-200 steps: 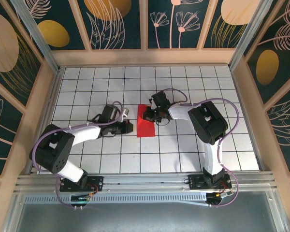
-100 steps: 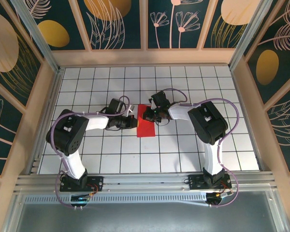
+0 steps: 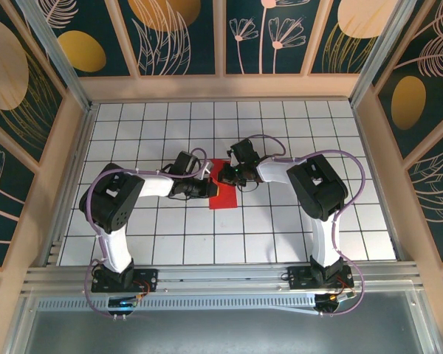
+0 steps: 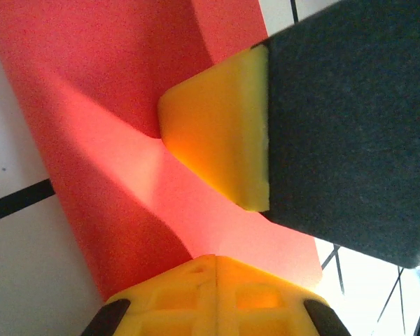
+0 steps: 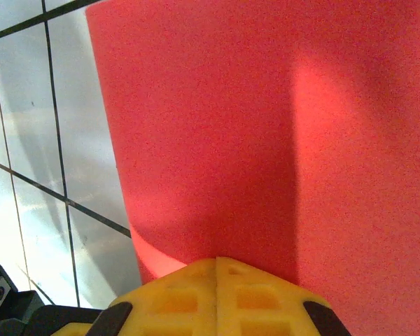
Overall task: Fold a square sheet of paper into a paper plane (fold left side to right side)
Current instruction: Hold the square sheet of paper at the center of the table.
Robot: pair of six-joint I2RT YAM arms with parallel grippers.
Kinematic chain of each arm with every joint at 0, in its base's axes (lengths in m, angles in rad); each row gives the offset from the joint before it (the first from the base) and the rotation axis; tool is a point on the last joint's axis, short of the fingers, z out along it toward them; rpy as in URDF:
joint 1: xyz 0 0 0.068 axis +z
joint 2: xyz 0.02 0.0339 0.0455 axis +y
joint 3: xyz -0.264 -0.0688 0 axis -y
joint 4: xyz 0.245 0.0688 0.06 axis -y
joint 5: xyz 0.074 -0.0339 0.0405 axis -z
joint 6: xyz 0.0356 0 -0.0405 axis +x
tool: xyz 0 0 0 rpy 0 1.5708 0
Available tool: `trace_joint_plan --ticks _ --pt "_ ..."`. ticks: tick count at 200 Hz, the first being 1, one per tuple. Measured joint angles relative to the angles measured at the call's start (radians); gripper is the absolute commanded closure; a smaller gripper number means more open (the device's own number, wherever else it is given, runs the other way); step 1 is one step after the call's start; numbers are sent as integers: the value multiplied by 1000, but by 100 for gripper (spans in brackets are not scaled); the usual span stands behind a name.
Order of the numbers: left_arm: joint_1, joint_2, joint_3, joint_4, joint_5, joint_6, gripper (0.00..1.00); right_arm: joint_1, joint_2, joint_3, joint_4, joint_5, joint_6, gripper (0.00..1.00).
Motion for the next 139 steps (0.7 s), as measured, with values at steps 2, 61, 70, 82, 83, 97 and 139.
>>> trace_joint_plan --ticks 2,61,70,82,83,97,139 --pt "0 0 0 0 -1 0 100 0 0 0 0 1 0 100" --pt "-10 0 -9 29 -22 -23 100 1 -2 19 -31 23 -14 84" --pt "-10 0 -14 41 -23 -29 100 0 -7 21 -37 27 -20 84" --pt "-11 -1 -18 49 -24 -36 100 -1 -26 21 -58 41 -23 85" --pt "-11 -1 -18 50 -24 -37 100 -2 -29 21 -61 44 -23 86" --pt "-13 -1 -19 55 -27 -41 100 -5 -66 21 -81 59 -27 100" --pt "-21 -2 -19 60 -43 -48 100 -5 -230 -53 -92 74 -37 100"
